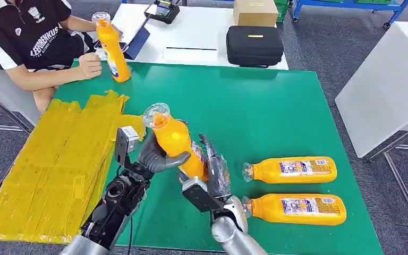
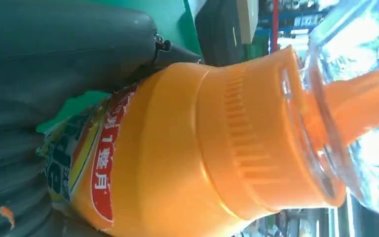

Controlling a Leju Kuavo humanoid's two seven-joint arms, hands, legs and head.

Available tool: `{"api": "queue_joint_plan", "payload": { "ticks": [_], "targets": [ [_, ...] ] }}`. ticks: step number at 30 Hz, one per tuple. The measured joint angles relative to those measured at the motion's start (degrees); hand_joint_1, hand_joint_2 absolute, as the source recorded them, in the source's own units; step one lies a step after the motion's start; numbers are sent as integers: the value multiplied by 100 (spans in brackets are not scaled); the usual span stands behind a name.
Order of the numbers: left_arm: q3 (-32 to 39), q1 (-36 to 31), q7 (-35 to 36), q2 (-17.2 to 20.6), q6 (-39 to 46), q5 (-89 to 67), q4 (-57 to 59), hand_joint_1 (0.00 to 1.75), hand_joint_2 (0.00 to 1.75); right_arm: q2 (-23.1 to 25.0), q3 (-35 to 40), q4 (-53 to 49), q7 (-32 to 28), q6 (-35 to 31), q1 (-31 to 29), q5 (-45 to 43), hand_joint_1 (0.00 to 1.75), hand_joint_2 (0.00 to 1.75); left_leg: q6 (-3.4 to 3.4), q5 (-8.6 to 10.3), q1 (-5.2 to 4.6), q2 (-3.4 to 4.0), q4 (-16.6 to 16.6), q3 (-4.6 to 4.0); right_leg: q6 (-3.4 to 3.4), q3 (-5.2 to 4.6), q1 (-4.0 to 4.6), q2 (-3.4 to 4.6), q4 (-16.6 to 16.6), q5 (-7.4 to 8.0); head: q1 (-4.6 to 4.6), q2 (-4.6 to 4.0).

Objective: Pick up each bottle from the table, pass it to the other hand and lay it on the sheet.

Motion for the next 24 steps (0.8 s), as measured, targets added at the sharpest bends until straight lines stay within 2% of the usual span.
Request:
{"api": "queue_joint_plan", "payload": {
  "ticks": [3, 5, 6, 10, 14, 15, 18, 21, 24],
  "targets": [
    [50, -15, -44, 20, 184, -105, 28, 175, 175, -20, -2, -31, -22, -15, 27, -96, 0, 175, 0, 0, 1, 0, 0, 0, 0, 0, 0, 0, 0, 0, -2, 0],
    [120, -15, -96, 30, 622, -358, 26, 175, 175, -46, -15, -189, -63, -31, 93, -266, 0, 175, 0, 0, 1, 0, 0, 0, 0, 0, 1, 0, 0, 0, -2, 0],
    [174, -14, -109, 44, 782, -422, 13, 175, 175, -63, -35, -305, -74, -35, 141, -338, 0, 0, 0, 0, 1, 0, 0, 0, 0, 0, 1, 0, 0, 0, -2, 0],
    [483, -3, -184, 144, 938, -490, -188, 175, 175, -153, -162, -905, -44, -37, 345, -444, 0, 0, 0, 0, 1, 0, 0, 0, 0, 0, 0, 0, 0, 0, -2, 0],
    [864, 6, -201, 251, 1638, -1214, -567, 175, 175, -256, -402, -1610, 50, 20, 585, -474, 0, 0, 0, 0, 1, 0, 0, 0, 0, 0, 0, 0, 0, 0, 0, 0],
    [942, 5, -203, 271, 1872, -1477, -656, 175, 175, -280, -461, -1762, 70, 20, 648, -446, 0, 175, 0, 0, 1, -1, 0, 0, 0, 0, 0, 0, 0, 0, 0, 0],
    [1060, -4, -62, 341, 3147, -3030, -946, 175, 175, -343, -679, -2259, 133, 20, 843, -282, 0, 175, 0, 0, 0, -1, 0, 0, 0, 0, 0, 0, 0, 0, -2, 0],
    [1084, -80, 504, 409, 4326, -4855, -1016, 175, 175, -374, -859, -2716, 171, 44, 1009, -181, 0, 175, 0, 0, 0, -3, 0, -1, 0, 1, 0, -1, 0, 0, -2, 0],
    [1104, -155, 702, 448, 4588, -5314, -1016, 175, 175, -376, -957, -2995, 186, 77, 1097, -153, 0, 175, 0, 0, 0, -2, 0, 0, 0, 1, 0, 0, 0, 0, -2, 0]
  ]
}}
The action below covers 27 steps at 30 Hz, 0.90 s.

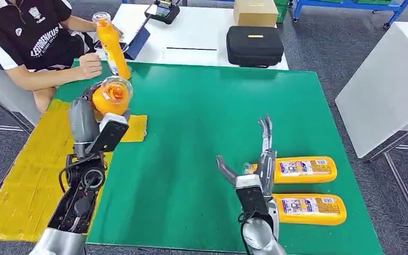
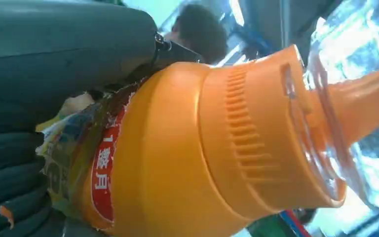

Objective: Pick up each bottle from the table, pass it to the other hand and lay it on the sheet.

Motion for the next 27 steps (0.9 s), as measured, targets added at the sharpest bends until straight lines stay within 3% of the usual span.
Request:
{"api": "queue_joint_plan", "payload": {
  "ticks": [5, 10, 16, 19, 27],
  "targets": [
    [11, -415, 1036, 166, 671, -2254, 468, 175, 175, 4, -103, -271, 39, 120, 47, 74, 0, 175, 0, 2, 1, 0, 0, 1, 0, 1, 1, 0, 0, 1, 0, 0],
    [94, -779, 1401, 338, 843, -2968, 1144, 175, 175, 4, -111, -354, 42, 194, 43, 96, 0, 175, 0, 3, 2, 3, 0, 2, -3, 2, 1, 1, 3, 4, 2, 0],
    [2, -1199, 2971, 746, 1020, -4117, 2294, 175, 175, 4, -111, -354, 33, 310, -4, 125, 0, 175, -1, 2, 2, 7, 0, 3, -4, -1, 1, 3, 4, 4, 0, 0],
    [-527, -1385, 4007, 1030, 844, -4134, 2884, 175, 175, 2, -111, -354, 22, 347, -22, 127, 0, 175, -1, 3, 2, 6, 0, 2, -5, -3, 1, 2, 4, 3, 0, 0],
    [-1383, -1562, 4279, 1492, 334, -4102, 3868, 175, 175, -26, -111, -373, 4, 367, -27, 155, 0, 175, -1, 2, 1, 8, 0, 1, -5, -4, 0, 3, 5, 3, 2, 0]
  ]
}}
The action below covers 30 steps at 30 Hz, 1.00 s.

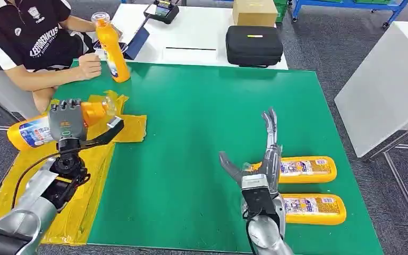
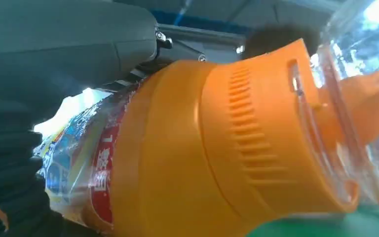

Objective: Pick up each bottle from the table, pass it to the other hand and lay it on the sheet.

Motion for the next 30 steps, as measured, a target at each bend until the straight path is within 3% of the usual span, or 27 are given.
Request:
{"api": "queue_joint_plan", "payload": {
  "ticks": [6, 10, 20, 28, 29, 30],
  "targets": [
    [-66, 0, -66, 123, -53, 20, 272, 175, 175, -20, 0, -11, -2, 0, 0, 2, 0, 175, 0, 0, 1, -5, 0, -1, 0, 1, 1, -2, 0, -1, 0, 0],
    [-26, 13, -470, 147, -109, 263, 379, 175, 175, -22, 0, -11, 0, 15, 0, 4, 0, 175, 0, 0, 1, -5, 0, -1, 0, 1, 1, -2, 0, -1, 0, 0],
    [459, 292, -3249, 31, 153, 498, 510, 175, 175, -28, 2, 65, -35, 197, -96, -11, 0, 175, 0, 0, 0, -5, 0, -3, 0, 0, 0, -2, 0, -1, 2, 0],
    [465, 437, -3458, -63, 249, 350, 595, 175, 175, -44, 4, 148, -68, 197, -107, -33, 0, 175, -1, -1, 1, -4, 0, -3, 0, -2, 2, -2, 0, -1, 0, 0],
    [465, 439, -3458, -69, 247, 350, 604, 143, 175, -50, 4, 151, -68, 197, -107, -33, 0, 175, -1, -1, 2, -3, 0, -3, 0, -2, 2, -2, 0, -1, 0, 0],
    [465, 438, -3458, -74, 243, 346, 615, 0, 175, -54, 4, 151, -68, 197, -107, -33, 0, 175, -1, -1, 2, -3, 0, -2, 0, -2, 2, -2, 0, -1, 0, 0]
  ]
}}
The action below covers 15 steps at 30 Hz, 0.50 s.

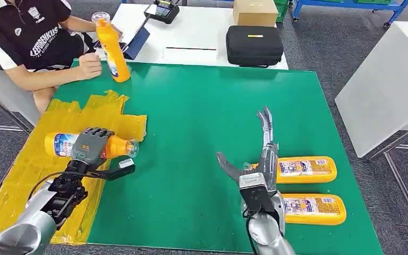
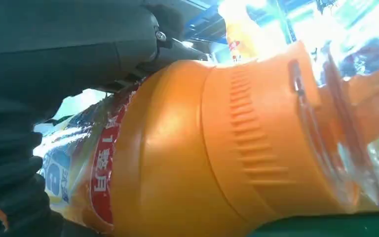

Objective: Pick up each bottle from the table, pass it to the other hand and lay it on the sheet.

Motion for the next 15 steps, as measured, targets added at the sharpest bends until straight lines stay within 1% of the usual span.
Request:
{"api": "queue_joint_plan", "payload": {
  "ticks": [5, 15],
  "targets": [
    [-4, 28, 330, -17, -254, -265, 35, 0, 175, -26, 2, 0, 0, -2, 7, 0, 0, 175, 0, 0, 0, 0, 0, 0, 0, 0, -1, 0, 0, 0, 0, 0],
    [-4, 52, 912, -76, -422, -374, 46, 0, 175, -55, 20, 0, 81, -37, 12, 20, 0, 175, 0, 0, -1, 2, 0, 1, 0, 0, 0, 0, 0, 0, 0, 0]
  ]
}}
